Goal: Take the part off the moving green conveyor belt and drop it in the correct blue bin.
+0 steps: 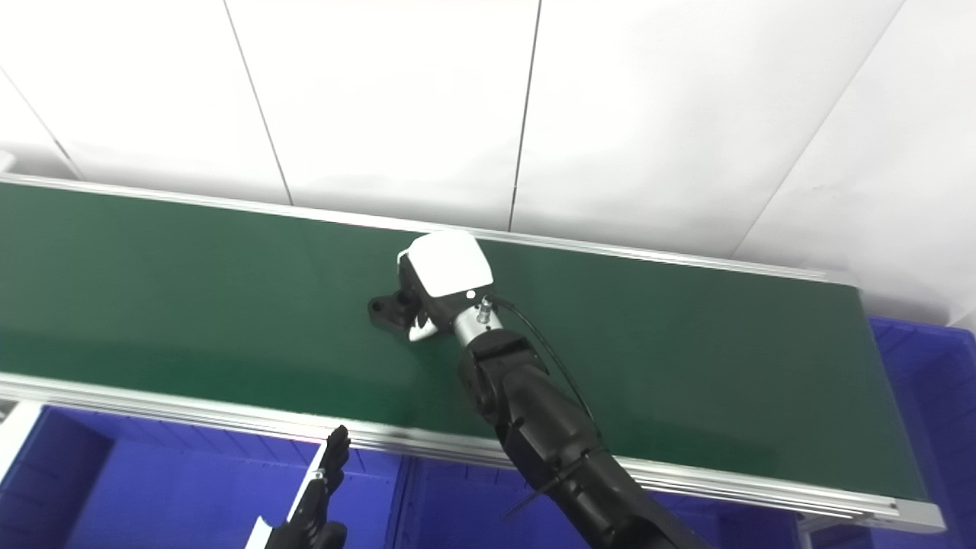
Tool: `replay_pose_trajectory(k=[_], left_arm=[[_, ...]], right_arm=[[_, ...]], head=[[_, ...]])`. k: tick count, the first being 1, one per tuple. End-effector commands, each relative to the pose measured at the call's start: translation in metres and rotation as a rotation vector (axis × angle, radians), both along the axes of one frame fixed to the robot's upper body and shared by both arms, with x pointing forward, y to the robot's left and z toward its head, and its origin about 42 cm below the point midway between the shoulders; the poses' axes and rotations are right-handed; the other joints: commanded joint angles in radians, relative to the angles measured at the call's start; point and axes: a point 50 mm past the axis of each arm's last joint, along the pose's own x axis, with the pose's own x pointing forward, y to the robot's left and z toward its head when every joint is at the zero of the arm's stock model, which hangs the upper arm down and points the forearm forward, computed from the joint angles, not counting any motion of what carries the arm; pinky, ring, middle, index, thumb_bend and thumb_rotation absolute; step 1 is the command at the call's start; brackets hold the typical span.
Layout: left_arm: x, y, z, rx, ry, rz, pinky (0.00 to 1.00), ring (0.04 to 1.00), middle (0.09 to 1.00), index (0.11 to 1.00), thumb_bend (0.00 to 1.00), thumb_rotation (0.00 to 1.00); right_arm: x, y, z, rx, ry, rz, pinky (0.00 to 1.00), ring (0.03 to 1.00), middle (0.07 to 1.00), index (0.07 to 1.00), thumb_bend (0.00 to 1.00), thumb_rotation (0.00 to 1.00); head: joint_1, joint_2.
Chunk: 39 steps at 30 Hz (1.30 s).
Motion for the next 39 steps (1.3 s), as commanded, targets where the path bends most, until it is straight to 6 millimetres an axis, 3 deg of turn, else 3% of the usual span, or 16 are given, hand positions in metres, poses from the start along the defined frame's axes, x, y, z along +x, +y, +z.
replay_pose_trajectory(k=[1,12,19,24,28,30,39], left_arm=[[-0.003,-0.017,0.011,-0.054,-0.030,0.010,1.00,0.975,1.000,1.000,0.41,1.00],[-0.005,-0.014,0.012,-0.046,-0.025,-0.007,1.00,0.967,1.000,1.000,0.45,1.00],[-0.004,-0.013,0.013,-0.054,-0.028,-0.012,1.00,0.971,1.000,1.000,0.41,1.00],[-0.002,-0.014,0.012,-0.058,-0.028,-0.012,1.00,0.962,1.000,1.000,0.41,1.00],[-0.001,-0.014,0.010,-0.060,-0.025,-0.016,1.00,0.966,1.000,1.000,0.41,1.00],[-0.001,-0.013,0.010,-0.062,-0.022,-0.013,1.00,0.964,1.000,1.000,0.42,1.00],[0.001,-0.004,0.012,-0.051,-0.021,-0.023,1.00,0.970,1.000,1.000,0.43,1.00]], right_arm=[[-0.003,-0.016,-0.020,-0.068,0.068,-0.061,0.22,0.340,0.435,0.536,0.51,0.00],[-0.005,-0.019,-0.021,-0.062,0.091,-0.085,0.25,0.368,0.456,0.549,0.51,0.00],[-0.009,-0.024,-0.014,0.011,0.078,-0.082,0.22,0.364,0.452,0.545,0.51,0.00],[-0.021,-0.030,0.008,0.093,0.043,-0.042,0.25,0.367,0.453,0.547,0.51,0.00],[-0.033,-0.039,0.034,0.140,0.011,0.003,0.21,0.405,0.507,0.492,0.52,0.00],[-0.040,-0.046,0.045,0.149,-0.012,0.021,0.20,0.283,0.477,0.487,0.52,0.00],[-0.073,-0.073,0.079,0.155,-0.073,0.056,0.18,0.249,0.472,0.486,0.53,0.00]], head=[[0.001,0.003],[-0.004,0.008],[-0.015,0.009],[-0.023,0.010],[-0.028,0.007],[-0.030,0.006],[-0.088,0.037]])
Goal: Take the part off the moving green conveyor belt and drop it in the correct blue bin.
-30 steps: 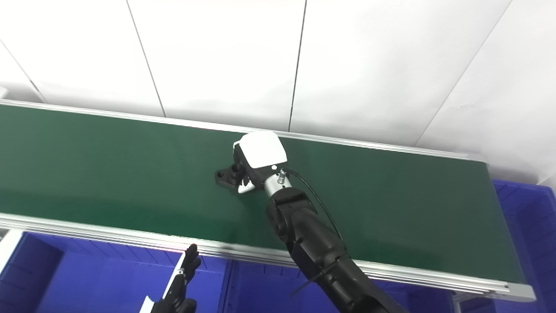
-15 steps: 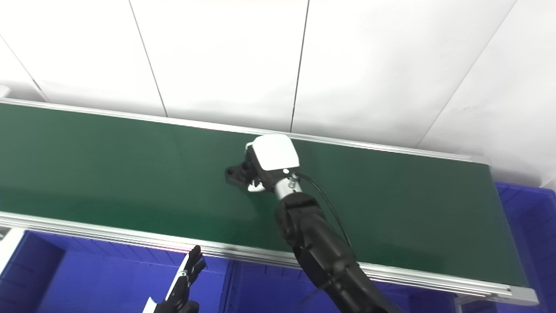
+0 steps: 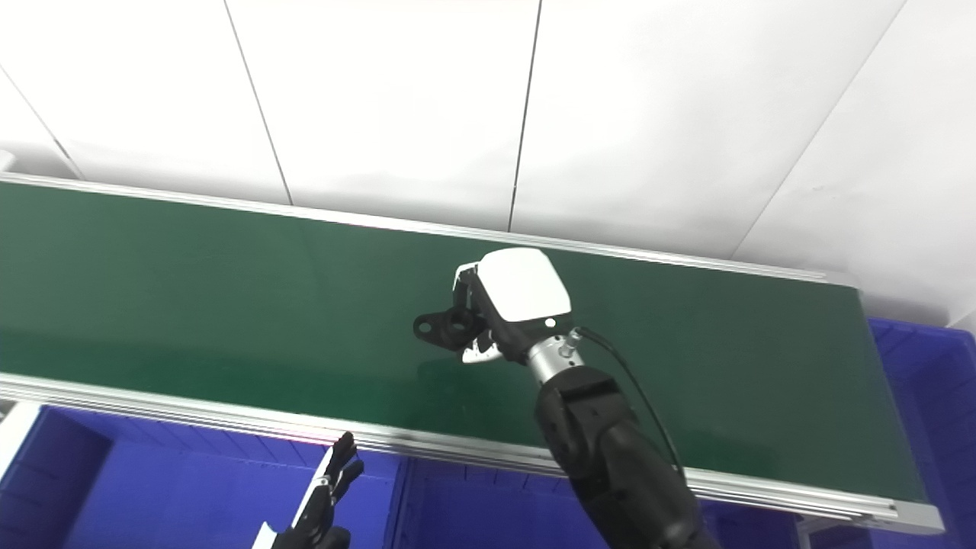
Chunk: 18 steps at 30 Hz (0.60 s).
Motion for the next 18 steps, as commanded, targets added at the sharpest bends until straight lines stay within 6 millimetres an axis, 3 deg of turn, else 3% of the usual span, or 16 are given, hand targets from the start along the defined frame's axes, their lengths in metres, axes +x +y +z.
replay_pose_trajectory(k=[1,6,12,16,17,18], left_arm=[[0.004,-0.003,0.013,-0.031,-0.045,-0.004,1.00,0.970,1.000,1.000,0.43,1.00],[0.006,0.004,0.019,-0.025,-0.035,-0.022,1.00,0.977,1.000,1.000,0.47,1.00],[0.006,0.011,0.028,-0.025,-0.039,-0.024,1.00,0.987,1.000,1.000,0.47,1.00],[0.006,0.015,0.037,-0.035,-0.043,-0.025,1.00,0.997,1.000,1.000,0.45,1.00],[0.007,0.015,0.040,-0.052,-0.047,-0.028,1.00,0.999,1.000,1.000,0.44,1.00],[0.008,0.016,0.042,-0.063,-0.049,-0.030,1.00,1.000,1.000,1.000,0.44,1.00]], right_arm=[[-0.007,-0.002,0.019,0.023,-0.058,0.034,0.18,0.243,0.472,0.486,0.53,0.00],[-0.032,-0.014,0.024,0.017,-0.050,0.056,0.16,0.226,0.470,0.486,0.53,0.00],[-0.074,-0.026,0.021,-0.018,0.007,0.067,0.23,0.315,0.423,0.533,0.52,0.00],[-0.099,-0.029,0.021,-0.006,0.067,0.064,0.17,0.246,0.466,0.490,0.53,0.00],[-0.107,-0.030,0.020,0.010,0.096,0.046,0.16,0.232,0.469,0.487,0.53,0.00],[-0.112,-0.031,0.020,0.021,0.115,0.032,0.16,0.231,0.470,0.487,0.53,0.00]], head=[[0.001,0.001],[-0.043,0.037],[-0.082,0.087],[-0.106,0.138],[-0.115,0.169],[-0.115,0.169]])
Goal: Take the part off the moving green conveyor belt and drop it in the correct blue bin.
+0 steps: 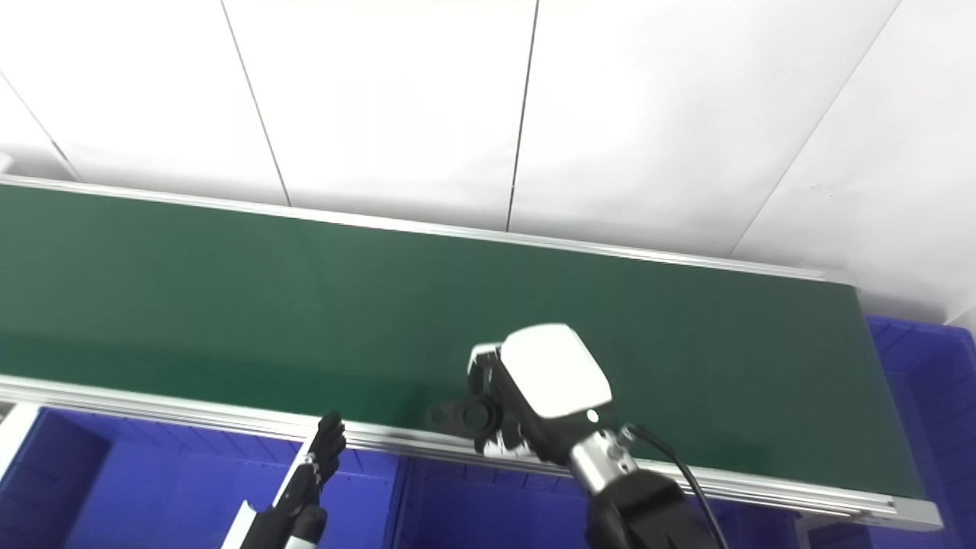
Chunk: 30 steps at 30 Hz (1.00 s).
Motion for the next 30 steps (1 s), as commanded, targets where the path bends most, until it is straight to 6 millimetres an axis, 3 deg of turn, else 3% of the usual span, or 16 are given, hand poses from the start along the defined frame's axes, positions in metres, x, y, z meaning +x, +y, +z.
replay_pose_trajectory(k=[1,7,8,10,11,12,14,20,24,25,27,29,30], left_arm=[[-0.001,0.002,0.012,-0.034,-0.025,-0.005,1.00,1.000,1.000,1.000,0.44,1.00],[0.001,0.009,0.027,-0.037,-0.028,-0.010,1.00,1.000,1.000,1.000,0.49,1.00],[0.002,0.010,0.031,-0.038,-0.028,-0.011,1.00,1.000,1.000,1.000,0.50,1.00],[0.003,0.011,0.037,-0.038,-0.028,-0.013,1.00,1.000,1.000,1.000,0.50,1.00],[0.003,0.011,0.041,-0.035,-0.028,-0.013,1.00,1.000,1.000,1.000,0.51,1.00],[0.003,0.011,0.043,-0.033,-0.027,-0.012,1.00,1.000,1.000,1.000,0.51,1.00],[0.003,0.012,0.051,-0.035,-0.022,-0.015,1.00,1.000,1.000,1.000,0.50,1.00],[0.000,0.012,0.062,-0.023,-0.020,-0.004,1.00,1.000,1.000,1.000,0.52,1.00],[-0.001,0.011,0.062,-0.025,-0.014,-0.003,1.00,1.000,1.000,1.000,0.52,1.00],[-0.001,0.011,0.062,-0.025,-0.015,-0.006,1.00,1.000,1.000,1.000,0.52,1.00],[0.000,0.010,0.062,-0.024,-0.014,-0.009,1.00,1.000,1.000,1.000,0.53,1.00],[0.000,0.009,0.060,-0.027,-0.016,-0.013,1.00,1.000,1.000,1.000,0.53,1.00],[0.000,0.008,0.060,-0.031,-0.019,-0.015,1.00,1.000,1.000,1.000,0.52,1.00]], right_arm=[[-0.012,0.002,0.012,0.048,-0.021,-0.010,0.16,0.228,0.470,0.486,0.53,0.00],[-0.041,0.011,0.005,0.068,0.081,-0.069,0.16,0.236,0.472,0.485,0.53,0.00],[-0.045,0.013,0.003,0.084,0.116,-0.092,0.18,0.255,0.473,0.486,0.53,0.00],[-0.049,0.016,0.002,0.103,0.150,-0.118,0.21,0.289,0.422,0.507,0.52,0.00],[-0.050,0.017,0.000,0.097,0.162,-0.124,0.22,0.297,0.410,0.512,0.52,0.00],[-0.050,0.018,-0.001,0.089,0.168,-0.126,0.22,0.305,0.406,0.516,0.52,0.00],[-0.050,0.022,-0.006,0.058,0.189,-0.122,0.23,0.315,0.405,0.518,0.52,0.00],[-0.050,0.026,-0.038,0.034,0.220,-0.090,0.23,0.306,0.434,0.509,0.52,0.00],[-0.052,0.028,-0.050,0.014,0.234,-0.087,0.23,0.316,0.475,0.492,0.53,0.00],[-0.052,0.029,-0.052,0.004,0.240,-0.090,0.27,0.380,0.531,0.591,0.73,0.20],[-0.053,0.029,-0.053,-0.006,0.248,-0.094,0.33,0.450,0.586,0.671,0.89,0.38],[-0.053,0.027,-0.053,0.001,0.261,-0.099,0.39,0.502,0.627,0.699,0.95,0.44],[-0.054,0.025,-0.053,0.005,0.264,-0.102,0.43,0.544,0.658,0.720,0.98,0.52]], head=[[-0.010,0.028],[-0.045,0.103],[-0.046,0.143],[-0.046,0.156],[-0.043,0.196],[-0.043,0.196],[-0.040,0.240],[-0.020,0.269],[-0.021,0.264],[-0.021,0.261],[-0.019,0.256],[-0.016,0.248],[-0.016,0.248]])
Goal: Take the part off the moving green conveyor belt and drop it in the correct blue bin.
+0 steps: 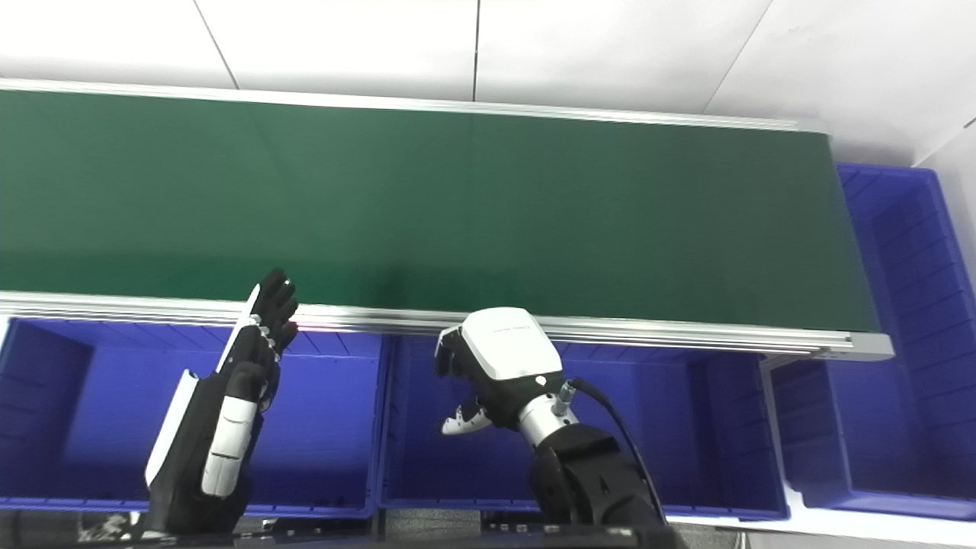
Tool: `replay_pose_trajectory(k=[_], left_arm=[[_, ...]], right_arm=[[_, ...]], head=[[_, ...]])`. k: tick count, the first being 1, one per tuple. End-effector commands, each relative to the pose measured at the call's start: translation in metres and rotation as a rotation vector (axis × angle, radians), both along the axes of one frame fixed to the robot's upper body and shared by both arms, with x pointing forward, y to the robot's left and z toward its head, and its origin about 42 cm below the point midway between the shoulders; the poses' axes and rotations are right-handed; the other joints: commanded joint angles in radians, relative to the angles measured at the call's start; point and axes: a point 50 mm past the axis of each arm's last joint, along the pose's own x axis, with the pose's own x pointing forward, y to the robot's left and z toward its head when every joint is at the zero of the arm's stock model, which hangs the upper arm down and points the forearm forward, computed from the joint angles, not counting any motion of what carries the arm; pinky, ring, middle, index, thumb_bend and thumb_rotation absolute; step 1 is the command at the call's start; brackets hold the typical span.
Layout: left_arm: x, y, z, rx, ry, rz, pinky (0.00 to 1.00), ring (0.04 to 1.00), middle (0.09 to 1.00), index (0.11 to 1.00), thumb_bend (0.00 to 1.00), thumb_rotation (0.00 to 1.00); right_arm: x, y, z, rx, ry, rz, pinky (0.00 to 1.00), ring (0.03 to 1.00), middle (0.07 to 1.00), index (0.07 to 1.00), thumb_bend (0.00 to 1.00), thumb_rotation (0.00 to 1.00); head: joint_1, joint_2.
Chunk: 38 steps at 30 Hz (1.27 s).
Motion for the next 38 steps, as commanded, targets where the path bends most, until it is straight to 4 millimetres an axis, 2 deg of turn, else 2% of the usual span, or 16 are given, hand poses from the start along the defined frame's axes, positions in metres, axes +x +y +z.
replay_pose_trajectory(k=[1,5,8,9,11,15,16,17,18,20,21,23,27,31,34,38], left_arm=[[-0.003,-0.003,0.005,-0.015,-0.025,-0.002,1.00,1.000,1.000,1.000,0.51,1.00],[-0.004,-0.005,0.003,-0.013,-0.019,-0.005,1.00,1.000,1.000,1.000,0.51,1.00],[-0.005,-0.007,0.000,-0.016,-0.020,-0.003,1.00,1.000,1.000,1.000,0.51,1.00],[-0.006,-0.007,-0.001,-0.014,-0.021,-0.003,1.00,1.000,1.000,1.000,0.51,1.00],[-0.007,-0.006,-0.004,-0.014,-0.021,-0.001,1.00,1.000,1.000,1.000,0.51,1.00],[-0.007,0.000,-0.008,-0.021,-0.025,-0.009,1.00,1.000,1.000,1.000,0.51,1.00],[-0.007,0.002,-0.010,-0.025,-0.027,-0.007,1.00,1.000,1.000,1.000,0.51,1.00],[-0.006,0.005,-0.011,-0.027,-0.029,-0.005,1.00,1.000,1.000,1.000,0.51,1.00],[-0.006,0.007,-0.012,-0.025,-0.031,0.003,1.00,1.000,1.000,1.000,0.51,1.00],[-0.004,0.013,-0.014,-0.018,-0.042,0.021,1.00,1.000,1.000,1.000,0.52,1.00],[-0.003,0.016,-0.015,-0.014,-0.048,0.029,1.00,1.000,1.000,1.000,0.55,1.00],[-0.002,0.021,-0.018,0.006,-0.072,0.034,1.00,1.000,1.000,1.000,0.58,1.00],[-0.004,0.029,-0.027,0.012,-0.078,0.033,1.00,1.000,1.000,1.000,0.62,1.00],[-0.009,0.031,-0.033,0.007,-0.078,0.045,1.00,1.000,1.000,1.000,0.61,1.00],[-0.011,0.033,-0.038,0.002,-0.103,0.061,1.00,1.000,1.000,1.000,0.57,1.00],[-0.011,0.033,-0.046,0.002,-0.113,0.094,1.00,1.000,1.000,1.000,0.58,1.00]], right_arm=[[-0.001,-0.001,0.008,0.026,-0.032,0.010,0.45,0.558,0.669,0.727,0.99,0.55],[-0.004,-0.009,0.025,0.046,-0.049,-0.013,0.41,0.525,0.658,0.744,1.00,0.65],[-0.013,-0.020,0.059,0.145,-0.047,-0.048,0.46,0.598,0.705,0.749,1.00,0.72],[-0.021,-0.025,0.074,0.216,-0.048,-0.065,0.47,0.601,0.707,0.748,1.00,0.73],[-0.042,-0.033,0.096,0.399,-0.037,-0.110,0.50,0.625,0.718,0.745,0.97,0.81],[-0.087,-0.034,0.103,0.866,0.010,-0.280,0.52,0.617,0.717,0.744,0.79,0.90],[-0.102,-0.028,0.102,1.035,0.031,-0.363,0.54,0.627,0.721,0.748,0.76,0.90],[-0.111,-0.024,0.102,1.148,0.041,-0.430,0.58,0.651,0.734,0.763,0.71,0.88],[-0.119,-0.017,0.096,1.251,0.032,-0.530,0.58,0.654,0.736,0.764,0.70,0.88],[-0.126,-0.005,0.080,1.341,-0.012,-0.679,0.61,0.664,0.750,0.761,0.71,0.86],[-0.127,0.000,0.071,1.359,-0.036,-0.730,0.66,0.695,0.786,0.792,0.70,0.90],[-0.123,0.008,0.053,1.363,-0.088,-0.776,0.72,0.764,0.851,0.838,0.69,0.96],[-0.114,0.014,0.022,1.309,-0.147,-0.746,0.75,0.817,0.878,0.872,0.70,0.97],[-0.116,0.019,0.012,1.295,-0.153,-0.745,0.78,0.851,0.907,0.889,0.70,0.96],[-0.117,0.024,0.006,1.293,-0.195,-0.771,0.81,0.872,0.906,0.886,0.75,1.00],[-0.118,0.028,-0.003,1.278,-0.219,-0.785,0.83,0.877,0.906,0.890,0.79,1.00]], head=[[0.002,-0.007],[0.011,-0.021],[0.007,-0.038],[0.001,-0.046],[-0.008,-0.057],[-0.020,-0.074],[-0.031,-0.082],[-0.036,-0.084],[-0.047,-0.089],[-0.074,-0.100],[-0.078,-0.101],[-0.096,-0.112],[-0.109,-0.161],[-0.117,-0.219],[-0.136,-0.248],[-0.156,-0.281]])
